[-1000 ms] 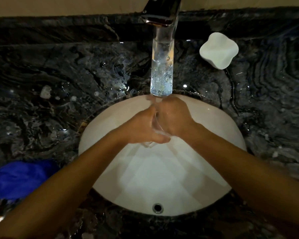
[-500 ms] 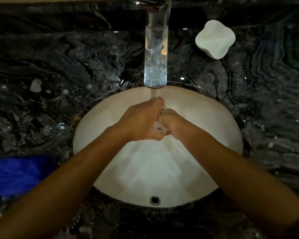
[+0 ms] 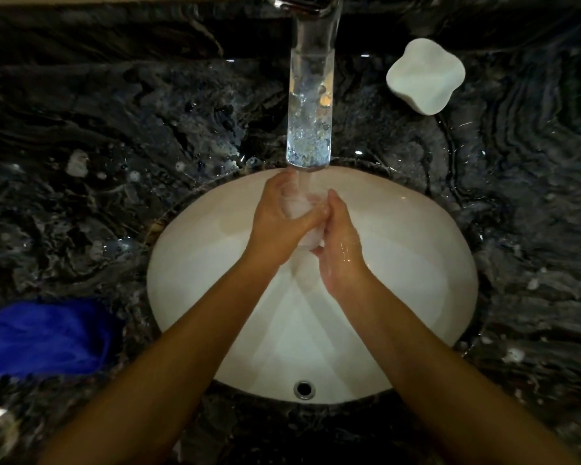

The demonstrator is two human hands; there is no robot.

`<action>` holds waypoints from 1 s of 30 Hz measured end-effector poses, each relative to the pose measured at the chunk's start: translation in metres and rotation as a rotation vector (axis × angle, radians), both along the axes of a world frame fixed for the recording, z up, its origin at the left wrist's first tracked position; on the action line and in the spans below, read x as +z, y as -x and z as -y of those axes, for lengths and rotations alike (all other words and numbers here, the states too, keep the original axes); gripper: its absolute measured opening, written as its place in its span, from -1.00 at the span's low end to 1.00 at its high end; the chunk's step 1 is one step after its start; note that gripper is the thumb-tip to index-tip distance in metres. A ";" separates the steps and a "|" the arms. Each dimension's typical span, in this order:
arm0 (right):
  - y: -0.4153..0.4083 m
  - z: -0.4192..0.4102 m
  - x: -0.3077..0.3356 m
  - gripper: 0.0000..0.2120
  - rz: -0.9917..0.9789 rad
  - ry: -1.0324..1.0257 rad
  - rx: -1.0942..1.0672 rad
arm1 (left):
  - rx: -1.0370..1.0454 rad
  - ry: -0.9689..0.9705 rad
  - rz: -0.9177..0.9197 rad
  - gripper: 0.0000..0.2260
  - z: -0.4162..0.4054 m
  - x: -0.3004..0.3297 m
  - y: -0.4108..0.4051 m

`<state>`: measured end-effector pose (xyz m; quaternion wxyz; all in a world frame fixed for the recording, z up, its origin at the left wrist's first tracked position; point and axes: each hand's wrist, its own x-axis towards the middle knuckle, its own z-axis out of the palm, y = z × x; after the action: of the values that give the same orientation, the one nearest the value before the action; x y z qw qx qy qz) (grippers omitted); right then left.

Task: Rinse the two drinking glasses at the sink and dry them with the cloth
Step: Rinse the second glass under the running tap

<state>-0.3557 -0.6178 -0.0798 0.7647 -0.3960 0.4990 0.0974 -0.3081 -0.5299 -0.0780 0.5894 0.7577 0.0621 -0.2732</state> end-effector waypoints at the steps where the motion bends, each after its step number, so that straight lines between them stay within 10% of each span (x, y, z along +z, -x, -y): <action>1: -0.001 -0.001 -0.003 -0.51 0.007 -0.013 -0.015 | 0.052 -0.011 -0.049 -0.42 0.004 -0.002 0.004; 8: -0.030 0.015 0.000 -0.34 -0.081 0.465 0.447 | 0.500 0.245 -0.507 -0.65 0.009 -0.008 0.002; 16: -0.051 0.026 0.026 -0.51 -0.150 0.165 0.689 | 0.586 0.554 -0.637 -0.57 0.011 -0.016 -0.008; 25: -0.020 -0.015 -0.014 -0.64 0.184 1.389 0.509 | 0.597 0.641 -0.718 -0.46 0.018 -0.016 -0.016; 30: -0.015 -0.026 -0.013 -0.47 0.215 1.397 0.542 | 0.545 0.582 -0.598 -0.49 0.012 -0.018 -0.015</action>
<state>-0.3410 -0.5919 -0.0927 0.3298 -0.9046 0.2525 -0.0963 -0.2934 -0.5417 -0.0960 0.7829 0.4065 0.3452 -0.3205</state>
